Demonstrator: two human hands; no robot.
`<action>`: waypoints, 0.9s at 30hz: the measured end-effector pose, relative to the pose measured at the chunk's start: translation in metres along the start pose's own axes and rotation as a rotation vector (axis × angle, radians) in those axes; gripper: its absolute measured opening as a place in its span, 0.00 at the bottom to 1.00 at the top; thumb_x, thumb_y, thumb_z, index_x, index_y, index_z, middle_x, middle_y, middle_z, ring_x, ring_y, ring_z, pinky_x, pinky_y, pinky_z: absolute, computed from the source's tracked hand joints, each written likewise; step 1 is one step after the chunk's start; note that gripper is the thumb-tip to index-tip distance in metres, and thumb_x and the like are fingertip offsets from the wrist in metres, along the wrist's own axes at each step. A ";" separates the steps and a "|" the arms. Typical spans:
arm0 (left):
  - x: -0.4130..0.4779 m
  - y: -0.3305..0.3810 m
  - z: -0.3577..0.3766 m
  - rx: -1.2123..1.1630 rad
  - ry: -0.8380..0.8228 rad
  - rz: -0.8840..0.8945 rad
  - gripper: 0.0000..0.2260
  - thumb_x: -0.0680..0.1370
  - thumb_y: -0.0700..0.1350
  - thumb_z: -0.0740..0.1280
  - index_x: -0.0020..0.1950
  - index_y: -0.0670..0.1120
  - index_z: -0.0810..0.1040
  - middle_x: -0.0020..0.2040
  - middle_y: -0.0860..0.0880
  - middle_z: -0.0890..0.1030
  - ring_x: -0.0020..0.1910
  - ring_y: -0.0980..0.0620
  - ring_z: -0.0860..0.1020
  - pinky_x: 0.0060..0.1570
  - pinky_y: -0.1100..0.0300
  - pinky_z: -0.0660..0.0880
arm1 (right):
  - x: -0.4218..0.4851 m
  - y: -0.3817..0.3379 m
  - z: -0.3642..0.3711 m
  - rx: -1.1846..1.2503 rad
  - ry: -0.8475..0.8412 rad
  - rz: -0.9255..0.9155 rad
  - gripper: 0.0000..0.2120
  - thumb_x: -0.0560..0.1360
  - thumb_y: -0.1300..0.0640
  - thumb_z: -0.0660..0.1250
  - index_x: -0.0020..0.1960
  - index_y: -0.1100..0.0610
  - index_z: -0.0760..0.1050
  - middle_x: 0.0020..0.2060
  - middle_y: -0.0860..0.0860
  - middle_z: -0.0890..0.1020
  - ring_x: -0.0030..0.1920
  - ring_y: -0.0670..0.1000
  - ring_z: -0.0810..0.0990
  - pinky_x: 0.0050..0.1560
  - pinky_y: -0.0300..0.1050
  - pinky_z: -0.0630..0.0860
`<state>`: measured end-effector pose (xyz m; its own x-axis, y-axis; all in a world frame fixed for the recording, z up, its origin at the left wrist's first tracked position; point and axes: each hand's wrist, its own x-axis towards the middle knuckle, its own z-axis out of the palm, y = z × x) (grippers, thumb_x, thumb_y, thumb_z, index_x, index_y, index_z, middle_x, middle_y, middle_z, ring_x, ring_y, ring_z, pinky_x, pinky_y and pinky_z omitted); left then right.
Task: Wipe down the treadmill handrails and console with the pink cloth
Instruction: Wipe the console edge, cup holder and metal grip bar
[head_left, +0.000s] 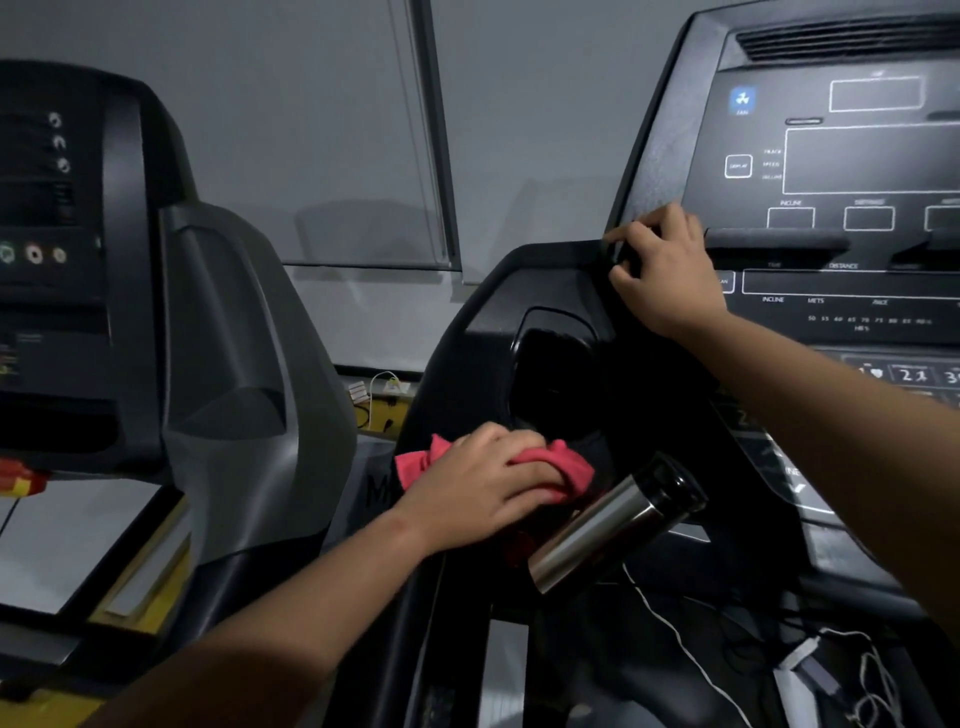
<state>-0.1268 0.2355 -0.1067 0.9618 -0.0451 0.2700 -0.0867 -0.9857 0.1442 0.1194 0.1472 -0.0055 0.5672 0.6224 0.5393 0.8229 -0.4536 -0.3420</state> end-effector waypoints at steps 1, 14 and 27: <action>-0.004 -0.007 -0.004 0.013 -0.047 -0.019 0.15 0.80 0.60 0.54 0.62 0.59 0.74 0.62 0.54 0.74 0.56 0.51 0.72 0.55 0.51 0.74 | -0.001 0.000 0.000 0.014 0.004 0.001 0.16 0.73 0.59 0.63 0.60 0.56 0.77 0.58 0.57 0.70 0.63 0.58 0.66 0.62 0.45 0.64; 0.009 -0.005 -0.009 0.091 -0.016 0.024 0.15 0.79 0.55 0.55 0.62 0.53 0.72 0.62 0.47 0.73 0.58 0.49 0.66 0.58 0.48 0.70 | -0.003 0.003 0.005 0.055 0.031 0.015 0.22 0.73 0.58 0.61 0.67 0.55 0.73 0.70 0.52 0.67 0.69 0.52 0.66 0.64 0.45 0.67; 0.096 0.034 0.009 0.163 -0.034 0.454 0.15 0.73 0.50 0.60 0.51 0.44 0.80 0.59 0.46 0.76 0.49 0.48 0.70 0.43 0.55 0.75 | 0.002 0.006 0.009 0.041 0.059 0.008 0.21 0.73 0.59 0.63 0.65 0.54 0.74 0.68 0.52 0.70 0.70 0.52 0.66 0.64 0.45 0.67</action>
<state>-0.0348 0.1965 -0.0839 0.8444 -0.4790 0.2399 -0.4602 -0.8778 -0.1328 0.1258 0.1509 -0.0135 0.5718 0.5795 0.5806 0.8197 -0.4310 -0.3772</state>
